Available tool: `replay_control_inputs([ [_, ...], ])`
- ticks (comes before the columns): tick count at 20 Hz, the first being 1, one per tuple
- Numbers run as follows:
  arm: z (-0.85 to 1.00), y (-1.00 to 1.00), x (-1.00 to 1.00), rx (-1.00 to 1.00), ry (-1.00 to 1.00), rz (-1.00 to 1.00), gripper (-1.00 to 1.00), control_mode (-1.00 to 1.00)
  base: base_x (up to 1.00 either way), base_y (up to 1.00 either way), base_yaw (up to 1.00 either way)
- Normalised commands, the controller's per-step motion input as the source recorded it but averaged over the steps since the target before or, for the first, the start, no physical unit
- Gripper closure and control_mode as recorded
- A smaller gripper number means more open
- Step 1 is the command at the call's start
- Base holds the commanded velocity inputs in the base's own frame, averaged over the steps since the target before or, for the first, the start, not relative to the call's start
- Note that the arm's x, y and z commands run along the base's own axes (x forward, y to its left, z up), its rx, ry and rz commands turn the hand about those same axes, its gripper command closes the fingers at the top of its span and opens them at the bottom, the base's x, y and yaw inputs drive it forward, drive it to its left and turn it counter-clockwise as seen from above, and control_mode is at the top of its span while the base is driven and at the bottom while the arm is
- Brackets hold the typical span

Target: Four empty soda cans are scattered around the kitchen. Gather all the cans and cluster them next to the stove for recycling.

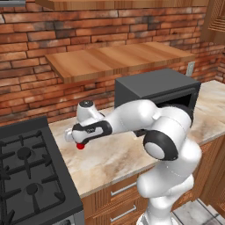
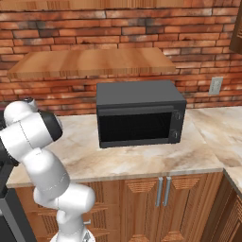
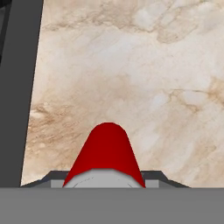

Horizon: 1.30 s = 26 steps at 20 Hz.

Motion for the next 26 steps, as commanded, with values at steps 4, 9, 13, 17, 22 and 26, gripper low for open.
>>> replay_control_inputs([
  [4, -0.15, 0.06, 0.23, 0.0, 0.02, 0.0, 1.0, -1.0, 0.0, 0.0, 0.0],
  [9, -0.21, 0.08, 0.17, 0.0, 0.03, 0.0, 1.0, -1.0, 0.0, 0.0, 0.0],
  [13, -0.2, 0.11, 0.15, 0.0, 0.02, 0.0, 1.0, -1.0, 0.0, 0.0, 0.0],
  [17, -0.18, 0.1, 0.19, 0.0, 0.02, 0.0, 1.0, -1.0, 0.0, 0.0, 0.0],
  [22, -0.21, 0.09, 0.17, 0.0, 0.02, 0.0, 1.0, -1.0, 0.0, 0.0, 0.0],
  [26, -0.21, 0.01, 0.1, 0.0, 0.01, 0.0, 1.0, -1.0, 0.0, 0.0, 0.0],
])
